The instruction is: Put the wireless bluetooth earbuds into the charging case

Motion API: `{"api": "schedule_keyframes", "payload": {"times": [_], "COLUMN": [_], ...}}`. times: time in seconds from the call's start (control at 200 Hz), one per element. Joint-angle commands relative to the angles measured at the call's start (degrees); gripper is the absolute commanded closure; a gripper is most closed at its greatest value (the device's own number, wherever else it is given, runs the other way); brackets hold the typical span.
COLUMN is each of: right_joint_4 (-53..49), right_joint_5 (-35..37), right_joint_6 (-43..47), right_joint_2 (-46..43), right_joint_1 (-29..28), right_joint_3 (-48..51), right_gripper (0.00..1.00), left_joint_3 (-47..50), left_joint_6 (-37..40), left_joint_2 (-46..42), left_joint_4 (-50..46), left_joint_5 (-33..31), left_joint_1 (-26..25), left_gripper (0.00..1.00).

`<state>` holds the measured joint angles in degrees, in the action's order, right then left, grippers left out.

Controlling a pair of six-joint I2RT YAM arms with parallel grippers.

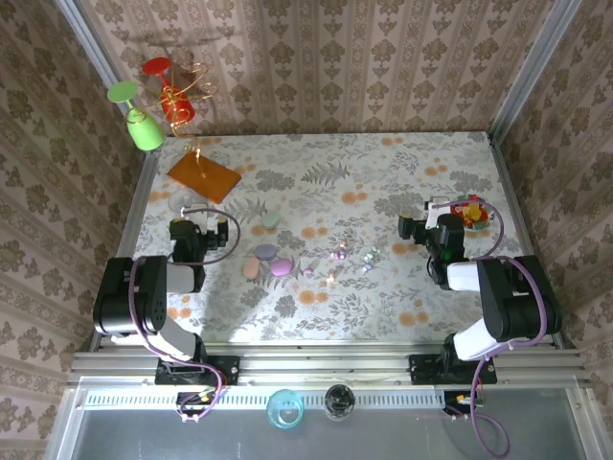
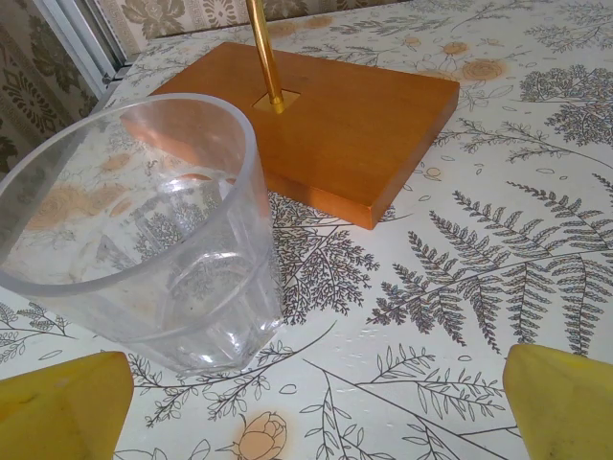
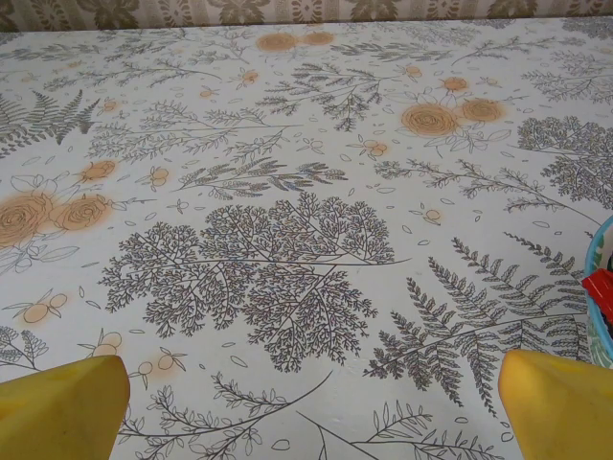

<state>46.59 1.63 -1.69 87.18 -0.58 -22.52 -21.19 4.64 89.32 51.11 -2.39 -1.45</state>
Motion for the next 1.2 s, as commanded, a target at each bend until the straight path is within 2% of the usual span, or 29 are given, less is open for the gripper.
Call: {"api": "schedule_keyframes", "payload": {"times": [0.0,0.995,1.195], "right_joint_4": [1.93,2.29,-5.70], "right_joint_5": [0.04,0.04,-0.65], "right_joint_6": [-0.15,-0.14,0.62], "right_joint_2": [0.58,0.38,-5.35], "right_joint_1": [0.23,0.23,-0.18], "right_joint_3": [-0.99,-0.77,-2.69], "right_gripper": [0.00,0.00,0.00], "left_joint_3": [-1.25,-1.25,-1.27], "left_joint_6": [-0.85,-0.85,-0.80], "left_joint_2": [-0.07,-0.10,-0.09], "left_joint_4": [1.53,1.65,1.61], "left_joint_5": [0.27,0.27,0.26], "left_joint_1": [0.14,0.15,0.14], "left_gripper": [0.00,0.00,0.00]}}
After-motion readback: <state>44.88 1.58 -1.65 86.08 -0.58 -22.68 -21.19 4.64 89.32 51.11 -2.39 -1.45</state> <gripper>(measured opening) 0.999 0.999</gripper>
